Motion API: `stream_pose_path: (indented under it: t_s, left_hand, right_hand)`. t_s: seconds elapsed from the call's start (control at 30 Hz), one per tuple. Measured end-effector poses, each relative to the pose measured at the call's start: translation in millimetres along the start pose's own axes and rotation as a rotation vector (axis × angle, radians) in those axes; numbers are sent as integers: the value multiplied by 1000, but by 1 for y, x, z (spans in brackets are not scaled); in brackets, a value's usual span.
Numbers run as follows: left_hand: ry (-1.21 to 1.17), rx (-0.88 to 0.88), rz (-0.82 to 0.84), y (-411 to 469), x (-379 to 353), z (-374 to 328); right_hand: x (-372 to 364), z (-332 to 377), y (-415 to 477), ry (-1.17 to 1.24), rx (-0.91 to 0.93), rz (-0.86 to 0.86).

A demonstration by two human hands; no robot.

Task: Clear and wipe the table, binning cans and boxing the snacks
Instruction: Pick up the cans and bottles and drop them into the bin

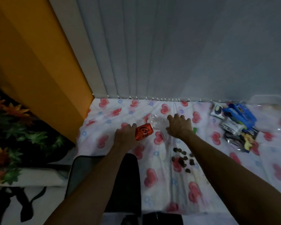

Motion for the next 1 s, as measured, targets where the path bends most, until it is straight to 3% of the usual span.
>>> stream_pose_path:
  t_s: [0.37,0.73,1.0]
  left_hand:
    - [-10,9,-30,-185,-41,-108]
    - [21,42,114,-310,-102,-140]
    - [-101,142,357,-360,-201,-126]
  right_hand:
    - [-57,-100,-196,9,35,-32]
    - [-135,-117,-317,96,50,90]
    - [-249,-109,-362,353,5,416]
Point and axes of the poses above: each hand's wrist, its own y-axis towards the middle knuckle, its own x-axis out of the back of the hand, z = x × y, the point moved 3 cm from there along y, towards the middle knuckle, and after that the axes turned 1 degree about x, right-handed, at the moved point
